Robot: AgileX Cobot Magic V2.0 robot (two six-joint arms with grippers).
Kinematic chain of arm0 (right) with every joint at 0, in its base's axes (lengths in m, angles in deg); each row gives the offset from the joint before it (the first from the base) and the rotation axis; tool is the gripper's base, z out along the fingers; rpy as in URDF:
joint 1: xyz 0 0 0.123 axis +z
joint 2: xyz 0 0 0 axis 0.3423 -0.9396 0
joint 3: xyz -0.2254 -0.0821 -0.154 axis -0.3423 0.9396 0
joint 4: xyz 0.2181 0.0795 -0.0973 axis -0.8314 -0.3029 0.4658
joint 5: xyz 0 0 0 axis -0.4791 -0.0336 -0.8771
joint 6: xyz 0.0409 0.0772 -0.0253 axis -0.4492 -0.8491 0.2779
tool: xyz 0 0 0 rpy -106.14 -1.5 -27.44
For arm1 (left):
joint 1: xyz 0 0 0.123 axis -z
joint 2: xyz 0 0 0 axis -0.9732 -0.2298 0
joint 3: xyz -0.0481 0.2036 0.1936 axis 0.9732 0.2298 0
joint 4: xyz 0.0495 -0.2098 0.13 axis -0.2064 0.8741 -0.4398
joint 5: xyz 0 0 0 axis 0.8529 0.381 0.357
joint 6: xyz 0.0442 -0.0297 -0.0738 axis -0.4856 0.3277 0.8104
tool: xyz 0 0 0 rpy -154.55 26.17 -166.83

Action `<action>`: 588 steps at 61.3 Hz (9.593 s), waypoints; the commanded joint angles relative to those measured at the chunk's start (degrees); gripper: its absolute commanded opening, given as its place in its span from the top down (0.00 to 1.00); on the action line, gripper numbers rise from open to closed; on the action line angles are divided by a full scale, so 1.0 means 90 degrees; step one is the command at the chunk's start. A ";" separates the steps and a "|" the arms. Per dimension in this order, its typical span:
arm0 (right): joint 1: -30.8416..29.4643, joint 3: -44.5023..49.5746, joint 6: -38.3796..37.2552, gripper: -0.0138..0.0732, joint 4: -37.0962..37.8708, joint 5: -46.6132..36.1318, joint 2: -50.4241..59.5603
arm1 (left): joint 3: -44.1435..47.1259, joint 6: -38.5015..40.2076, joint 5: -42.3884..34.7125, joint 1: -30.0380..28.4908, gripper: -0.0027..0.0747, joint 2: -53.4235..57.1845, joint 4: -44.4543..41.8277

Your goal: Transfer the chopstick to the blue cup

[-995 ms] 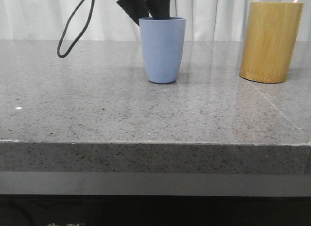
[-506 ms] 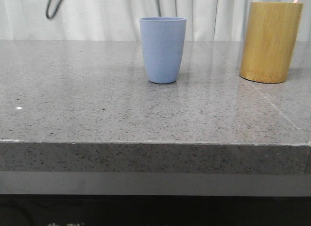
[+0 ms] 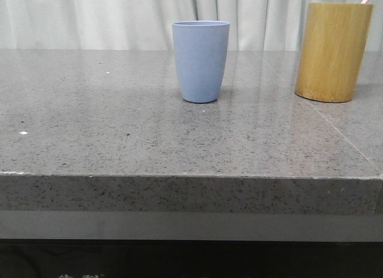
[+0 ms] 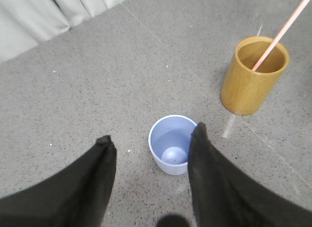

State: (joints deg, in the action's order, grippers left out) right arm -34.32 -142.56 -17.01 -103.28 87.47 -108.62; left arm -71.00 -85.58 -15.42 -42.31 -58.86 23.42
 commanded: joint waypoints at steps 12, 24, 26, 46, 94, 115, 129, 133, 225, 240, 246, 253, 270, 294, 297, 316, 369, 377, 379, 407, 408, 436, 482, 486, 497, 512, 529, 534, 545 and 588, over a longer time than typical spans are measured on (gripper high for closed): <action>-0.0040 -0.1369 0.1481 0.13 -0.2057 -0.0260 -0.1211 | 0.1726 0.0001 -0.0373 -0.0010 0.52 0.1750 0.0135; -0.0040 -0.1921 0.1637 0.13 -0.2231 -0.0244 -0.1956 | 0.3703 0.0001 -0.1075 -0.0010 0.52 0.3049 0.0517; -0.0033 -0.1970 0.1673 0.13 -0.2238 -0.0237 -0.2052 | 0.4001 0.0001 -0.1151 -0.0010 0.52 0.3253 0.0607; -0.0033 -0.2027 0.2342 0.40 -0.3079 -0.0330 -0.2462 | 0.5759 0.0001 -0.1270 -0.0010 0.52 0.4554 0.0856; -0.0033 -0.2921 0.2521 0.92 -0.2756 0.0337 -0.1981 | 0.5919 0.0001 -0.1308 -0.0010 0.52 0.4601 0.0856; 0.0071 -0.3964 0.2521 0.92 -0.2140 0.0856 -0.0821 | 0.5919 0.0001 -0.1308 -0.0010 0.52 0.4601 0.0856; 0.1246 -0.3943 0.2612 0.92 -0.2136 0.0668 -0.0631 | 0.5919 0.0001 -0.1308 -0.0010 0.52 0.4601 0.0856; 0.1745 -0.3884 0.2634 0.92 -0.2136 0.0472 -0.0725 | 0.5919 0.0001 -0.1308 -0.0010 0.52 0.4601 0.0856; 0.3946 -0.3751 0.1527 0.39 0.0480 0.0237 -0.1968 | 0.5919 0.0001 -0.1331 -0.0010 0.52 0.4601 0.0856; 0.3946 -0.3375 -0.0055 0.39 0.1440 0.1390 -0.0741 | 0.5919 0.0001 -0.1307 -0.0010 0.52 0.4601 0.0844; 0.3946 -0.2629 -0.0415 0.39 0.1570 0.1248 -0.0039 | 0.5919 0.0001 -0.1307 -0.0010 0.52 0.4601 0.0844; 0.3946 -0.1610 -0.0724 0.39 0.1751 0.0873 0.0680 | 0.5919 0.0001 -0.1307 -0.0010 0.52 0.4601 0.0844; 0.3940 0.0450 -0.1174 0.39 0.1977 0.0244 0.2211 | 0.5919 0.0001 -0.1307 -0.0010 0.52 0.4601 0.0844; 0.3940 0.1544 -0.1174 0.45 0.2005 -0.0159 0.3219 | 0.5919 0.0001 -0.1307 -0.0010 0.58 0.4601 0.0844; 0.3940 0.1569 -0.1174 0.51 0.2005 -0.0180 0.3228 | 0.5919 0.0001 -0.1307 -0.0010 0.64 0.4601 0.0844; 0.3940 0.1599 -0.1174 0.92 0.2005 -0.0207 0.3228 | 0.5919 0.0001 -0.1307 -0.0010 0.99 0.4601 0.0844; 0.3940 0.1599 -0.1168 0.92 0.2052 -0.0293 0.3209 | 0.7996 -0.0025 -0.3932 -0.0615 0.99 0.5990 -0.0080; 0.3940 0.1599 -0.1168 0.92 0.2052 -0.0293 0.3209 | 0.9416 -0.0025 -0.5487 -0.1317 0.99 0.6972 -0.0121; 0.3940 0.1599 -0.1168 0.92 0.2052 -0.0293 0.3209 | 0.9784 -0.0025 -0.5819 -0.1481 0.99 0.7248 -0.0121; 0.3940 0.1599 -0.1168 0.92 0.2052 -0.0293 0.3209 | 1.3586 -0.0025 -0.8249 -0.3026 0.99 1.0284 0.0529; 0.3940 0.1599 -0.1168 0.92 0.2052 -0.0293 0.3209 | 1.3710 -0.0025 -0.8336 -0.3041 0.99 1.0360 0.0573; 0.3940 0.1599 -0.1168 0.92 0.2052 -0.0249 0.3207 | 1.4226 -0.0025 -0.8475 -0.3130 0.99 1.0596 0.0948; 0.3940 0.1599 -0.1168 0.92 0.2052 -0.0249 0.3207 | 1.4226 0.0811 -0.8659 -0.3130 0.99 1.0608 0.0370; 0.3940 0.1599 -0.1168 0.92 0.2052 -0.0249 0.3207 | 1.4226 0.0811 -0.8659 -0.3130 0.99 1.0608 0.0398; 0.3940 0.1599 -0.1168 0.92 0.2052 -0.0249 0.3207 | 1.4226 0.0811 -0.8659 -0.3130 0.99 1.0608 0.0398; 0.3940 0.1599 -0.1168 0.92 0.2052 -0.0249 0.3207 | 1.4226 0.0811 -0.8659 -0.3130 0.99 1.0608 0.0398; 0.3940 0.1599 -0.1168 0.92 0.2052 -0.0249 0.3207 | 1.4226 0.0811 -0.8659 -0.3130 0.99 1.0608 0.0398; 0.3940 0.1599 -0.1168 0.92 0.2052 -0.0248 0.3207 | 1.4226 0.0811 -0.8659 -0.3130 0.99 1.0608 0.0398; 0.3367 0.2394 -0.1135 0.92 0.2195 -0.1078 0.3943 | 1.4226 0.0811 -0.8659 -0.3130 0.99 1.0597 0.0398; 0.1584 0.7847 -0.1148 0.92 0.2017 -0.5328 0.7771 | 1.4226 0.0811 -0.8659 -0.3118 0.99 1.0597 0.0398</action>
State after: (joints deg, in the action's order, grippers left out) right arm -19.15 -71.68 -27.61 -84.58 46.19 -40.02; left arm 56.32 -78.19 -88.66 -70.27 35.19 26.42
